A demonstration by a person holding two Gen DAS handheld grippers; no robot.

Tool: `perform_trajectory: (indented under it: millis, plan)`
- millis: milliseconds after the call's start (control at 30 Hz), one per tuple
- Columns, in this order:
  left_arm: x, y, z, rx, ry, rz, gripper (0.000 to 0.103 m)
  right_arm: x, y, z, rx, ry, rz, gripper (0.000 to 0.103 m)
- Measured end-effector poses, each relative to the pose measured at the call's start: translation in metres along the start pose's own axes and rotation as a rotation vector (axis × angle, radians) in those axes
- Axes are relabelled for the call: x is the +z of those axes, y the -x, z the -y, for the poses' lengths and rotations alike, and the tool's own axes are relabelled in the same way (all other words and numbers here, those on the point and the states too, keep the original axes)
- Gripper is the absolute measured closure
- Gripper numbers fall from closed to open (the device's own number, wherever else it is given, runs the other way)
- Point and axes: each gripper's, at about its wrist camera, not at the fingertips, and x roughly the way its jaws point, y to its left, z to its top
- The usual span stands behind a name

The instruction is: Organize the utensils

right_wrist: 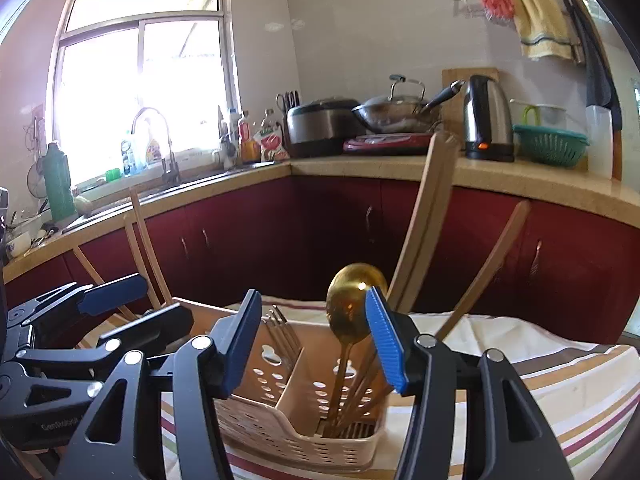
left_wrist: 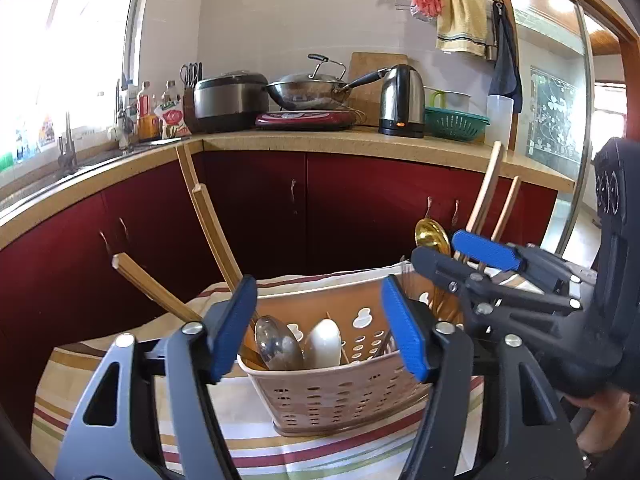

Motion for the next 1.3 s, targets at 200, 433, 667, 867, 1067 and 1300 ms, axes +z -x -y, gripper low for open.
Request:
perform_trajectory:
  millis: [200,433,667,867,1067,1300]
  plan:
    - [0.002,0.018,0.002,-0.007,0.016,0.016,0.023,0.004,0.026,-0.006,-0.022,0.015,0.032,0.041]
    - [0.002,0.062,0.010,0.021,0.043,0.034,0.013,0.000,0.077,-0.014,-0.108,0.008,0.033,0.031]
    - [-0.012,0.120,0.019,0.086,0.087,0.025,0.007,-0.009,0.126,-0.016,-0.158,-0.022,-0.005,0.027]
    - [-0.024,0.172,0.024,0.151,0.107,0.012,0.005,-0.014,0.168,-0.026,-0.174,-0.014,-0.004,0.025]
    - [-0.030,0.222,0.032,0.214,0.115,0.032,0.004,-0.019,0.211,-0.038,-0.181,-0.006,0.016,0.024]
    - [-0.031,0.269,0.042,0.232,0.119,0.080,0.004,-0.019,0.247,-0.050,-0.194,0.013,0.053,0.023]
